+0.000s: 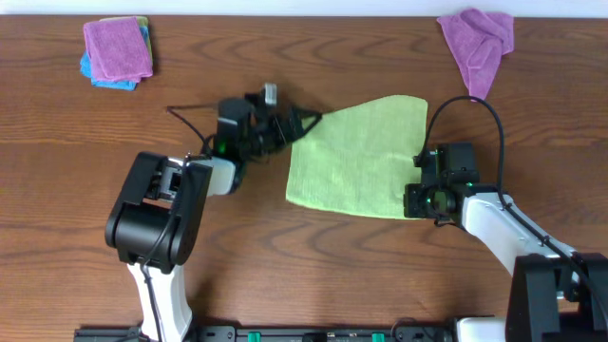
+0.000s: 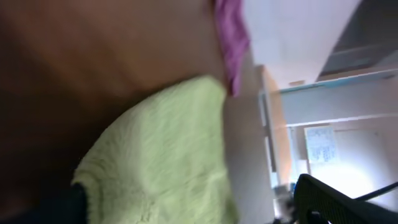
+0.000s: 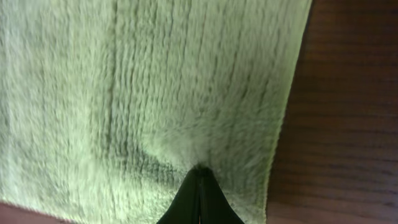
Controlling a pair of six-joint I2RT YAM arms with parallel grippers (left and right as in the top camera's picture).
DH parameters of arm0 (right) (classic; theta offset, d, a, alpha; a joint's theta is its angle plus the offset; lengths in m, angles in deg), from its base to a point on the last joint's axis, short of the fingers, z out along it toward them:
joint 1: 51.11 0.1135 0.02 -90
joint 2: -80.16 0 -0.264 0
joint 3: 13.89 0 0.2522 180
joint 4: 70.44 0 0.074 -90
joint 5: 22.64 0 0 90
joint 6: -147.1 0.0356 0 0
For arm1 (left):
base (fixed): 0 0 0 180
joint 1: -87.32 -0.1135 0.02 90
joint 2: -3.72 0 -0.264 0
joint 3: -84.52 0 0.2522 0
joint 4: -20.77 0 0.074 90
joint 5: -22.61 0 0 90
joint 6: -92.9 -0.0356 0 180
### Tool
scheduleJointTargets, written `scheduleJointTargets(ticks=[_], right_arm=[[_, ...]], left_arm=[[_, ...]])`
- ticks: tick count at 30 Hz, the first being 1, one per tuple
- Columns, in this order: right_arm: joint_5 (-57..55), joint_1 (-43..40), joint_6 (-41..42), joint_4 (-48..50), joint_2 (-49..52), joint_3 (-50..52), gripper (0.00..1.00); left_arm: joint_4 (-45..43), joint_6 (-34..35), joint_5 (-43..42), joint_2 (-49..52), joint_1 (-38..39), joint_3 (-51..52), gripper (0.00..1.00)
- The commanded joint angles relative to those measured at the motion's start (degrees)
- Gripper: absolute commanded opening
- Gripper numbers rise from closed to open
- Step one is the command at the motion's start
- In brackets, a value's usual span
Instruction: Fold the cloth
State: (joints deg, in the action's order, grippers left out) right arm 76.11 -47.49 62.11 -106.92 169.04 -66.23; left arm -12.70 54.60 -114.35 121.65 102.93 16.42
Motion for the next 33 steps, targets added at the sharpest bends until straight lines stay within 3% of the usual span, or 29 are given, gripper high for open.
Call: scheduleJointTargets(ticks=[1, 10, 19, 23, 31, 33], right_arm=[[-1.09, 1.14, 0.68, -1.09, 3.39, 2.29, 0.02], [-1.27, 1.14, 0.7, -1.09, 3.39, 2.29, 0.02], [-1.25, 1.14, 0.74, -0.44, 3.39, 2.27, 0.01], [-1.27, 1.14, 1.68, -1.88, 3.39, 2.27, 0.02], [-0.79, 1.14, 3.56, -2.62, 3.37, 0.5, 0.02], [-0.57, 1.14, 3.54, -3.65, 3.26, -1.97, 0.02]], left_arm=[[-0.81, 0.17, -2.89, 0.57, -0.37, -4.76, 0.95], [-0.26, -3.08, -7.65, 0.57, -2.27, -10.4, 0.95], [15.63, -13.49, -20.41, 0.57, -4.92, -10.4, 0.96], [21.29, -16.5, -20.65, 0.46, -3.74, -10.4, 0.96], [24.22, -19.98, -20.28, -2.67, -3.58, -10.4, 0.96], [30.42, -24.76, -17.2, -5.07, -3.52, -10.4, 0.96]])
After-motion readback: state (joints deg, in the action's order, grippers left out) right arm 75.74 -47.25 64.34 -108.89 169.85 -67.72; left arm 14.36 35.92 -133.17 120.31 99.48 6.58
